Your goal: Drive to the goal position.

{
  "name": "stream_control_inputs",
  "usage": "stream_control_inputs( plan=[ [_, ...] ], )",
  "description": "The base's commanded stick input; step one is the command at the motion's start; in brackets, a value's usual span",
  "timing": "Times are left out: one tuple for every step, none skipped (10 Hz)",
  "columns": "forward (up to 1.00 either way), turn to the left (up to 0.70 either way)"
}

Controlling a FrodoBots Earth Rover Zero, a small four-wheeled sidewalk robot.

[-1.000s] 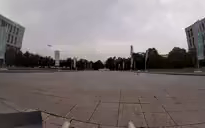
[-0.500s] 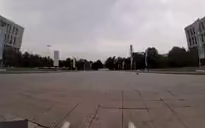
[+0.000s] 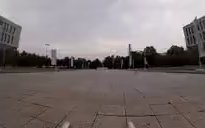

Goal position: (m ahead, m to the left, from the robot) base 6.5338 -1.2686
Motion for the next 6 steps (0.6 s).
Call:
stream_control_inputs(
  plan=[
    [0.6, 0.0],
    [0.6, 0.0],
    [0.6, 0.0],
    [0.6, 0.0],
    [0.6, 0.0],
    [0.6, 0.0]
  ],
)
